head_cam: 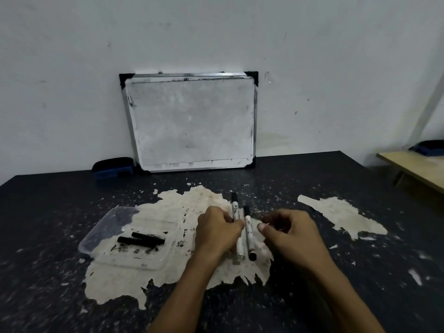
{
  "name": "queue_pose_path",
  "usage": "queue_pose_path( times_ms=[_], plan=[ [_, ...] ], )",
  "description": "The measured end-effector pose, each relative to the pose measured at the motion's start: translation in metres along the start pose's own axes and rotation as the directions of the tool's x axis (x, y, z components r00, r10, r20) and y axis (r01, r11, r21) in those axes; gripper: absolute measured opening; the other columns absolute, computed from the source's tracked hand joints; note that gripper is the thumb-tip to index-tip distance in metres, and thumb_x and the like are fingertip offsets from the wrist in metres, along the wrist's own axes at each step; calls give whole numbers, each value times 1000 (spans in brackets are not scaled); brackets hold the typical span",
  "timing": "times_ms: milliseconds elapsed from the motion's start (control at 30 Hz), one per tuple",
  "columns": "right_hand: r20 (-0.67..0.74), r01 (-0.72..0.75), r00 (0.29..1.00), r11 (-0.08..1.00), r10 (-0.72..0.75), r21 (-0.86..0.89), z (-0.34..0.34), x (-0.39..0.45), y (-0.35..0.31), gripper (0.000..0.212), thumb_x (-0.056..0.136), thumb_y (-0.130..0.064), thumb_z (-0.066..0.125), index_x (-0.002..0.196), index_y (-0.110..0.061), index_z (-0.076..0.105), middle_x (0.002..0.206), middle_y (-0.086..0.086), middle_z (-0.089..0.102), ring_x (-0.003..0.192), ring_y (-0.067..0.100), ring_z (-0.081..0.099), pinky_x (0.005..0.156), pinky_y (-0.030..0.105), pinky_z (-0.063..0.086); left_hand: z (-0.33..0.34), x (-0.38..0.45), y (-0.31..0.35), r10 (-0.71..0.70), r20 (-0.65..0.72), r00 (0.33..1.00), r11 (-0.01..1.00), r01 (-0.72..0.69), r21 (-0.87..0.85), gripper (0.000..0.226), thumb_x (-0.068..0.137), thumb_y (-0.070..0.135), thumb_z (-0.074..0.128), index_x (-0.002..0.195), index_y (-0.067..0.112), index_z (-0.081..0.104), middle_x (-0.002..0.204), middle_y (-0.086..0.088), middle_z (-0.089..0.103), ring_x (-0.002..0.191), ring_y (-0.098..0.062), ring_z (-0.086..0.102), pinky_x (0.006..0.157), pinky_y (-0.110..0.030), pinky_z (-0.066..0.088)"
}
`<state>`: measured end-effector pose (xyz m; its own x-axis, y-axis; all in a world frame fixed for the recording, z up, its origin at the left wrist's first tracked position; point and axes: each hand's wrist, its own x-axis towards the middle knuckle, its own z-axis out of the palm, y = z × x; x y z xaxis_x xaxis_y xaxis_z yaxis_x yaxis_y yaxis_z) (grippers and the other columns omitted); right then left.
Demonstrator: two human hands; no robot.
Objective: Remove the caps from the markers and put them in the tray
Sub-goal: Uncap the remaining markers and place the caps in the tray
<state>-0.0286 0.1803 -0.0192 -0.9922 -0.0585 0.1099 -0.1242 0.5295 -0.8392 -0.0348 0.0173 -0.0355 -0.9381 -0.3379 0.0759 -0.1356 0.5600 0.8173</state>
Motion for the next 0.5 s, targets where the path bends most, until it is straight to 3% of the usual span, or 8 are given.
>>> queue_pose_path(
  times_ms=[100,267,367,500],
  plan=[
    [9,-58,998,989,60,-134,9,16,18,18,83,-31,69,98,-22,73,82,-6,73,77,12,70,77,41,59,14,9,-7,-44,23,999,988,40,151,29,72,38,71,66,11,62,67,-6,66,58,-21,64,51,-29,50],
    [23,-33,999,964,41,-266,24,23,25,22,84,-36,64,102,-25,72,90,-5,73,83,16,68,77,38,57,24,13,-8,-65,59,996,978,52,201,39,67,52,69,73,15,57,79,-8,67,65,-25,67,51,-30,47],
    [31,-31,999,957,42,-289,28,24,24,28,81,-42,63,105,-30,71,91,-5,75,87,19,70,78,40,57,25,15,-9,-43,76,996,970,23,242,42,75,55,67,73,15,53,82,-9,67,68,-23,63,48,-28,35],
    [37,-13,999,951,26,-308,30,23,23,26,83,-43,65,106,-33,71,87,-8,75,87,17,70,78,38,57,25,15,-11,-25,123,992,977,-2,214,32,84,43,63,79,12,58,82,-8,66,70,-25,66,58,-36,52]
  ],
)
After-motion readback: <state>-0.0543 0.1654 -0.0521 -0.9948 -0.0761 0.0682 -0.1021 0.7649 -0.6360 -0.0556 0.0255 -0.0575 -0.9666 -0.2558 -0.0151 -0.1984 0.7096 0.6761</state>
